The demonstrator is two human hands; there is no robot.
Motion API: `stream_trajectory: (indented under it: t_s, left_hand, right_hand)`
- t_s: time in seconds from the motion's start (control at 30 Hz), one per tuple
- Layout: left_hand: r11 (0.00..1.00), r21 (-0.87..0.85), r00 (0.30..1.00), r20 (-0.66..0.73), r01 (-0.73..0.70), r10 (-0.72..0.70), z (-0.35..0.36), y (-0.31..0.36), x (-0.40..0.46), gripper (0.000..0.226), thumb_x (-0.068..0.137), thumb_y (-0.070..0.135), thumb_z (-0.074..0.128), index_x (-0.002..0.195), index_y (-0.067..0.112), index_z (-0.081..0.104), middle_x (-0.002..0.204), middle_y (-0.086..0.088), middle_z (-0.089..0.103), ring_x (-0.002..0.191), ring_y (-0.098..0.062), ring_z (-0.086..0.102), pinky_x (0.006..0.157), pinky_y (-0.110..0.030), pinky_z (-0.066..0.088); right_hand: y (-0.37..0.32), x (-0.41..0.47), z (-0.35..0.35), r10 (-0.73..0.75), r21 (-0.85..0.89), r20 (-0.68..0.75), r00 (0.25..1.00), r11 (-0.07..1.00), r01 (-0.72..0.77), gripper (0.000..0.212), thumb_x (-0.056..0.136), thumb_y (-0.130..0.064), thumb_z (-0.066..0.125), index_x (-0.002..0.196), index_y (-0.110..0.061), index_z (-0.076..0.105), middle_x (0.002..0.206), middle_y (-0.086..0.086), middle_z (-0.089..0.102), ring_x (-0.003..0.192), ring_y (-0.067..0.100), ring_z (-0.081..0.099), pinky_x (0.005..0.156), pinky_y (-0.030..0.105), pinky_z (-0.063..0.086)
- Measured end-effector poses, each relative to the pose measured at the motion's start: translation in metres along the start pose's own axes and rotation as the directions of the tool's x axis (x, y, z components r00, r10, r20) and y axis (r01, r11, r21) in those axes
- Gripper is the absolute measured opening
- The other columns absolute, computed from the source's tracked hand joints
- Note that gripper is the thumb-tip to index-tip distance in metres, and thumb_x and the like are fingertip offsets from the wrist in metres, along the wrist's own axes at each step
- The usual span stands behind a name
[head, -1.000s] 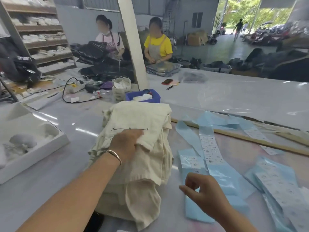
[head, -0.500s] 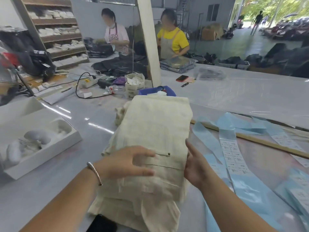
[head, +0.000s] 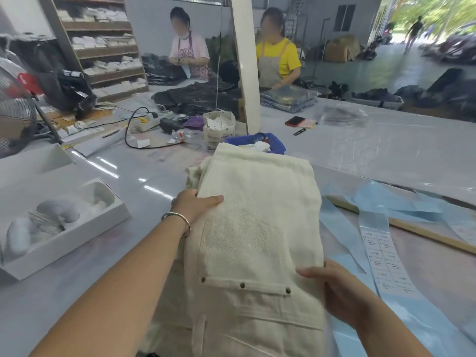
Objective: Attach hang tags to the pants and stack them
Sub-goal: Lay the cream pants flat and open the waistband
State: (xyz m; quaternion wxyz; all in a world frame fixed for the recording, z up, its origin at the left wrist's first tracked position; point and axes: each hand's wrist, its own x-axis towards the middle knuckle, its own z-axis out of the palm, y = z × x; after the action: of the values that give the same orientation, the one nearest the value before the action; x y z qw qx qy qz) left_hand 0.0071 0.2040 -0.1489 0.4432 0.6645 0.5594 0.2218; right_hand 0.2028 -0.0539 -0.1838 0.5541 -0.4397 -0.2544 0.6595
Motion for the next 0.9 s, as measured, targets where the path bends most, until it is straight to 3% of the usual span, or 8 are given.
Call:
stream_trajectory:
  t_s: [0.13,0.27,0.4,0.5,0.6,0.7,0.8,0.9]
  left_hand:
    - [0.996,-0.085,0.999,-0.013,-0.037,0.036,0.008,0.008,0.026,0.031,0.066,0.036,0.085,0.084,0.016,0.07,0.092,-0.007,0.074,0.083,-0.025,0.07,0.082,-0.042,0.058]
    - [0.939,-0.344,0.998,0.056,-0.002,0.023,0.008,0.022,0.044,0.011,0.081,0.013,0.073,0.09,0.007,0.07,0.101,-0.019,0.071,0.086,-0.029,0.068,0.086,-0.046,0.057]
    - [0.685,-0.723,0.973,0.213,0.094,0.092,-0.001,0.031,0.034,0.025,0.085,0.013,0.055,0.075,0.006,0.078,0.078,-0.01,0.074,0.068,-0.022,0.071,0.056,-0.024,0.056]
    - [0.569,-0.819,0.93,0.264,0.076,0.256,-0.012,0.046,0.009,0.03,0.08,0.033,0.064,0.091,0.01,0.079,0.092,-0.009,0.075,0.081,-0.021,0.072,0.068,-0.026,0.058]
    - [0.604,-0.796,0.893,0.284,0.016,0.35,-0.019,0.066,-0.016,0.031,0.079,0.032,0.059,0.093,0.013,0.079,0.094,-0.007,0.075,0.083,-0.019,0.072,0.069,-0.025,0.058]
    - [0.661,-0.75,0.86,0.356,0.029,0.366,-0.029,0.077,-0.051,0.033,0.063,0.012,0.046,0.075,0.009,0.077,0.073,-0.008,0.07,0.062,-0.023,0.067,0.059,-0.023,0.055]
    - [0.62,-0.785,0.835,0.35,0.015,0.424,-0.041,0.08,-0.084,0.033,0.066,0.011,0.039,0.064,0.007,0.072,0.059,-0.001,0.068,0.052,-0.013,0.064,0.052,-0.016,0.051]
    - [0.526,-0.846,0.835,0.224,-0.089,0.502,-0.049,0.092,-0.117,0.026,0.085,0.031,0.052,0.088,0.008,0.062,0.068,0.003,0.068,0.063,-0.007,0.064,0.059,-0.018,0.052]
  right_hand:
    - [-0.009,0.012,-0.002,-0.051,0.172,-0.145,0.988,0.982,0.075,0.051,0.077,-0.036,0.075,0.124,-0.019,0.066,0.128,0.008,0.064,0.115,0.027,0.063,0.076,0.035,0.057]
    - [-0.021,0.034,-0.009,-0.113,0.357,-0.233,0.966,0.914,0.193,0.043,0.085,-0.023,0.062,0.126,-0.012,0.063,0.125,0.012,0.065,0.112,0.03,0.064,0.09,0.043,0.052]
    - [-0.023,0.028,-0.016,-0.195,0.342,-0.197,0.961,0.905,0.253,0.04,0.064,0.005,0.055,0.097,-0.007,0.075,0.099,0.015,0.072,0.085,0.03,0.07,0.073,0.04,0.059]
    - [-0.027,0.012,-0.014,-0.302,0.474,0.011,0.953,0.841,0.261,0.039,0.073,-0.023,0.066,0.108,-0.009,0.071,0.104,0.014,0.07,0.096,0.031,0.066,0.084,0.046,0.053]
    - [-0.041,0.003,0.004,-0.27,0.44,-0.009,0.963,0.863,0.246,0.091,0.074,-0.071,0.061,0.142,-0.012,0.046,0.14,0.013,0.053,0.126,0.03,0.052,0.105,0.045,0.042]
    - [-0.046,-0.014,0.021,-0.309,0.514,0.023,0.951,0.819,0.253,0.083,0.078,-0.069,0.059,0.138,-0.012,0.052,0.129,0.015,0.061,0.117,0.033,0.06,0.097,0.046,0.049]
    - [-0.045,-0.042,0.021,-0.461,0.474,-0.03,0.887,0.775,0.419,0.075,0.092,-0.062,0.042,0.149,-0.014,0.035,0.14,0.018,0.051,0.131,0.035,0.047,0.112,0.051,0.029]
    - [-0.055,-0.077,0.036,-0.568,0.491,0.014,0.823,0.721,0.489,0.085,0.082,-0.065,0.051,0.141,-0.005,0.043,0.135,0.024,0.054,0.129,0.04,0.046,0.11,0.054,0.024]
